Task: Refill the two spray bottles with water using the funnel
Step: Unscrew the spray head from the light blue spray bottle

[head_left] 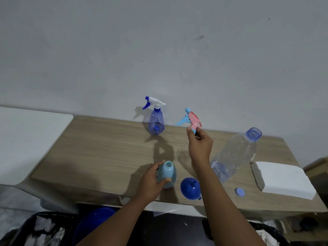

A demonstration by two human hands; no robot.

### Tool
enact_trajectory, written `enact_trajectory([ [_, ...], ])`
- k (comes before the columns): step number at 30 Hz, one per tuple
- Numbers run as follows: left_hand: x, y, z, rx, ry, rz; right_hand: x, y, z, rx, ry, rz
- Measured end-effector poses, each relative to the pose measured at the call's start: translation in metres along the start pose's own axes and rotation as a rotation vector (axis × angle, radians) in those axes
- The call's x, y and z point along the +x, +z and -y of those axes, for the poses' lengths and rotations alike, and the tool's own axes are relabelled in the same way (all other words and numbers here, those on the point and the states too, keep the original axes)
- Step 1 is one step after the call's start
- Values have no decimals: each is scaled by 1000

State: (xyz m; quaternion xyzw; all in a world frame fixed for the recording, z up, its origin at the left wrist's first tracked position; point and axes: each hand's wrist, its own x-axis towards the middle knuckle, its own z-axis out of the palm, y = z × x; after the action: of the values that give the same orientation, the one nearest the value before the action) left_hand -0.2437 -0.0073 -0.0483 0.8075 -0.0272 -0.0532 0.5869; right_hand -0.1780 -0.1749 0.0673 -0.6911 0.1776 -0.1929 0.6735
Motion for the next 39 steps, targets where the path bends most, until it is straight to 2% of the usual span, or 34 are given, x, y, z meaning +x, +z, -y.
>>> enact_trajectory([
  [6, 1, 3, 2, -34, 4, -22, 48, 12, -38, -219, 248, -75],
  [11, 2, 2, 5, -4, 5, -12, 61, 18, -90, -476, 437, 8],
  [14, 3, 3, 5, 15, 11, -23, 60, 21, -102, -494, 537, -14],
  [20, 4, 3, 8, 43, 2, -29, 55, 30, -115, -626, 506, 137],
  [26, 4, 3, 6, 55, -5, -31, 56, 30, -112, -701, 576, 106],
  [29, 5, 3, 5, 41, -14, -31, 51, 23, -99, -650, 507, 69],
  [32, 4, 2, 6, 15, -24, -27, 31, 6, -86, -515, 250, 72],
  [36, 4, 1, 1, -4, -27, -21, -26, -36, -73, -487, -5, 172],
  [39, 4, 0, -2, -2, -23, -19, -67, -77, -87, -564, -45, 276],
])
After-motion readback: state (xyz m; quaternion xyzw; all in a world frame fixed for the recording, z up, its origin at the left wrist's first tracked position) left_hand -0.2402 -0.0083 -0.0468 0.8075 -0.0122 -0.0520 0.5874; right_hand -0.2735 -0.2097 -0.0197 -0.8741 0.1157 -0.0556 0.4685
